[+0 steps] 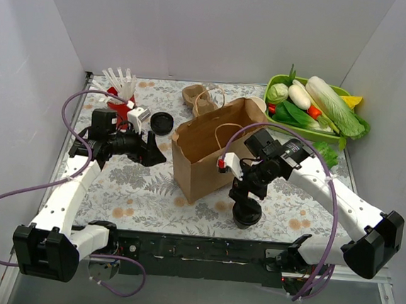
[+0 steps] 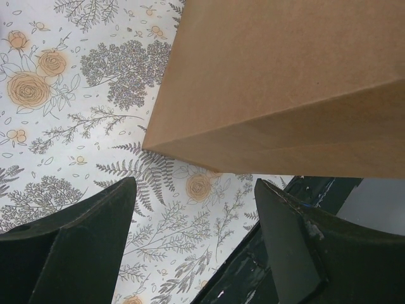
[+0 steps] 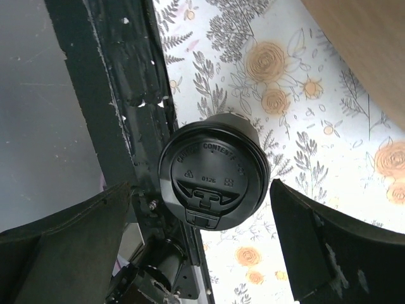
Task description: Pack the takeout coffee
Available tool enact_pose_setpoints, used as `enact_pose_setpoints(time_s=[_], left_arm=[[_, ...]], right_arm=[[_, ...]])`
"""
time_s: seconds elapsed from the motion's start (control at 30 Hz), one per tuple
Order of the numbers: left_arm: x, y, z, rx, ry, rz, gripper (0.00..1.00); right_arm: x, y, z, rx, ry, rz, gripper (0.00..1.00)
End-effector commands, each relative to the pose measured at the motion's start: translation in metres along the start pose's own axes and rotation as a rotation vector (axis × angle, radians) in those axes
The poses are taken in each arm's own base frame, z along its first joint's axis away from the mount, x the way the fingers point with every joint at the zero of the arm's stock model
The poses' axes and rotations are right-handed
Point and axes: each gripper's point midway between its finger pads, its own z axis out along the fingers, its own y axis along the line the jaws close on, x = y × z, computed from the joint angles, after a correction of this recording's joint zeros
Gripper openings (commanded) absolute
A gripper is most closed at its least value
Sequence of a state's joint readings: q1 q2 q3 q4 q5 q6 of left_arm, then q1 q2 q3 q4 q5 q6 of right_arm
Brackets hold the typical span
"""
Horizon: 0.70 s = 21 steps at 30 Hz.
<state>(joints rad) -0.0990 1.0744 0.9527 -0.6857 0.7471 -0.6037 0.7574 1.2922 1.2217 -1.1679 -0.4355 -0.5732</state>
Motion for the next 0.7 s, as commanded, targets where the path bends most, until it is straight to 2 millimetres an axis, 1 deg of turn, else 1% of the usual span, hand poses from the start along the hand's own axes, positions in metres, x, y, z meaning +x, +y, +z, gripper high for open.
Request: enact_pose_setpoints(time_s=[0.0,0.07,0.17,0.2,0.33,0.5,0.67], left_arm=[[-0.003,-0.003,-0.005,-0.002,-0.034,0.023,0.76],[-0.002,-0.003,-0.005,-0.003,-0.035,0.022,0.76],[-0.001,-0.003,-0.006,-0.006,-0.037,0.021,0.76],[-0.001,-0.003,-0.006,-0.009,-0.037,0.021,0.76],[0.001,-0.003,-0.007,-0.012,-0.038,0.021,0.77],[0.001,-0.005,-0.009,-0.017,-0.045,0.027,0.77],[0.000,-0.003,-0.009,-0.021,-0.047,0.026,0.78]], right_arm=[[-0.004,-0.009,-0.005,0.080,0.014,0.051,0.98],[-0.002,-0.006,-0.003,0.079,0.023,0.050,0.98],[0.004,-0.004,0.006,0.076,0.045,0.053,0.98],[0.003,-0.004,0.007,0.079,0.040,0.050,0.98],[0.007,-0.004,0.015,0.070,0.060,0.073,0.98],[0.008,-0.005,0.017,0.064,0.074,0.075,0.98],[0.017,-0.003,0.019,0.067,0.102,0.068,0.98]])
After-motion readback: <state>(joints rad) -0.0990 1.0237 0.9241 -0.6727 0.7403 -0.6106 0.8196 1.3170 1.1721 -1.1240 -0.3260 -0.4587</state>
